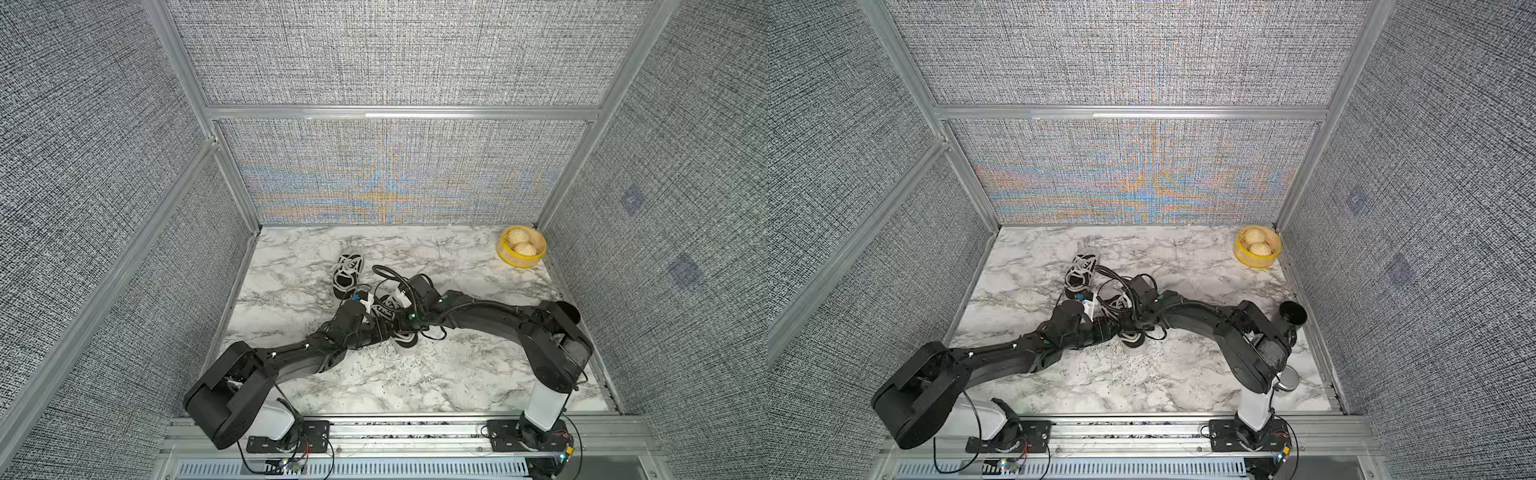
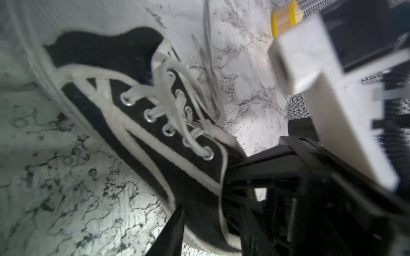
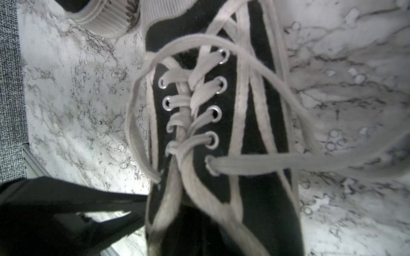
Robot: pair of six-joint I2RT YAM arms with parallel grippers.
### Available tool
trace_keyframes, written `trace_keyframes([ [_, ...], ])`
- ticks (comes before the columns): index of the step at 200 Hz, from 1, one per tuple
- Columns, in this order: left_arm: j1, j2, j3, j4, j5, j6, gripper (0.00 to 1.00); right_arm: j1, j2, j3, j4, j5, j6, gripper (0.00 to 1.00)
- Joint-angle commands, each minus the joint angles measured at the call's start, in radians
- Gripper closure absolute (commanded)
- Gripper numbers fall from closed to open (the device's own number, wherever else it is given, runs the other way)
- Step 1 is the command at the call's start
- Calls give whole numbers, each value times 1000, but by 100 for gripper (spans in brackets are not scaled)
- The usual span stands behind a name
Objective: Remove the insole from the shoe
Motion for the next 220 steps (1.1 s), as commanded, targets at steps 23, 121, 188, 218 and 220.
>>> trace_keyframes([
  [23,1,46,43,-42,-14,15,73,2,-15,-1,57,-16,27,100],
  [121,1,-7,77,-238,-65,150,100,-99,-149,0,5,-93,9,100],
  [188,-62,80,197,-337,-74,294,100,-58,-109,-14,210,-293,245,100],
  [218,-98,102,199,-340,-87,324,100,-88,-133,-62,312,-331,377,100],
  [220,-100,102,197,-341,-89,326,100,-91,-137,-64,319,-334,385,100],
])
